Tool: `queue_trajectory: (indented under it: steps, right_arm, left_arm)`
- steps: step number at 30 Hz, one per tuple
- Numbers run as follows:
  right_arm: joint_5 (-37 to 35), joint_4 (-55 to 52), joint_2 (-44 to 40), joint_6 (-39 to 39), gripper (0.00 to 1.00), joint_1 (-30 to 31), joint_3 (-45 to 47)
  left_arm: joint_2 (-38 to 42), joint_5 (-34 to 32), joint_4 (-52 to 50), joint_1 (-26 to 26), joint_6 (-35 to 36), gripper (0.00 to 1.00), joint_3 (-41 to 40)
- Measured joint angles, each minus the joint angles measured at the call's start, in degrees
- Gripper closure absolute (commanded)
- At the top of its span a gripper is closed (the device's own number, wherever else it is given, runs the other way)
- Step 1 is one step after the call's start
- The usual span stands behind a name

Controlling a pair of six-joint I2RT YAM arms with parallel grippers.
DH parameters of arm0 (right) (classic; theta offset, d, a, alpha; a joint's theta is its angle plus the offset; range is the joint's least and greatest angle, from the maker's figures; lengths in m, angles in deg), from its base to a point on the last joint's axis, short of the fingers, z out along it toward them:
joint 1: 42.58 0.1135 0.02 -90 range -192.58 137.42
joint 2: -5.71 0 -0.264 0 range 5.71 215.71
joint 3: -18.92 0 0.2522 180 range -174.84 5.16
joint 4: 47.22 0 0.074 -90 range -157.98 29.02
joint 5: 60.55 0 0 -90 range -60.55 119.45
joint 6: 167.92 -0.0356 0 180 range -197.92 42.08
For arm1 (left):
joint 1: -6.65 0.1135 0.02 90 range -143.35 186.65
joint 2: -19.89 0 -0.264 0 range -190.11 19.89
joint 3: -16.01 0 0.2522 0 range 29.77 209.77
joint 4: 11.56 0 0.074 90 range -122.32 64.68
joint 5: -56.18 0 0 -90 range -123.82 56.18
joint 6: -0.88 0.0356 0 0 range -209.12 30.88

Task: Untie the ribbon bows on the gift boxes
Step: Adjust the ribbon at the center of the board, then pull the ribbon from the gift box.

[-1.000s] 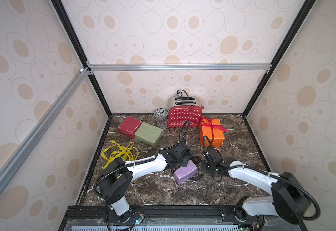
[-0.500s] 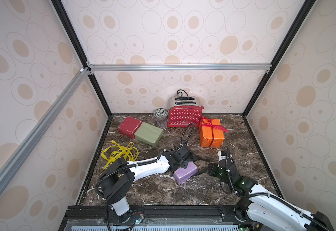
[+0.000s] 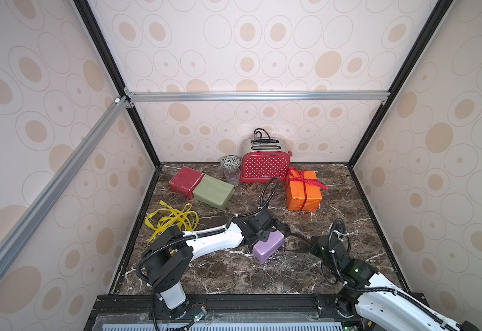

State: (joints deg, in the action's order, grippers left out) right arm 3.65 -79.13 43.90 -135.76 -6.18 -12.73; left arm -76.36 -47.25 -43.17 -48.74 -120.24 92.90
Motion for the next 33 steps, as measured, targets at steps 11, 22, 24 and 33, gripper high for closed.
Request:
queue_trajectory:
  steps: [11,22,24,33]
  right_arm:
    - [-2.0,-0.7,9.9,3.5,0.64,-0.1,-4.7]
    - [10.6,9.4,24.3,13.9,0.73,-6.1,-10.6]
    - [12.7,11.1,25.8,14.9,0.73,-6.8,-10.5]
    - [17.9,16.1,24.9,17.4,0.71,-7.7,-8.8]
  left_arm:
    - [1.2,6.0,-1.5,0.1,7.3,0.41,-0.1]
    - [2.0,6.8,-5.5,-1.9,11.1,0.38,1.2]
    - [1.9,6.8,-7.4,-2.7,11.5,0.39,2.8]
    - [-1.8,6.3,-10.9,-3.2,11.7,0.42,6.6]
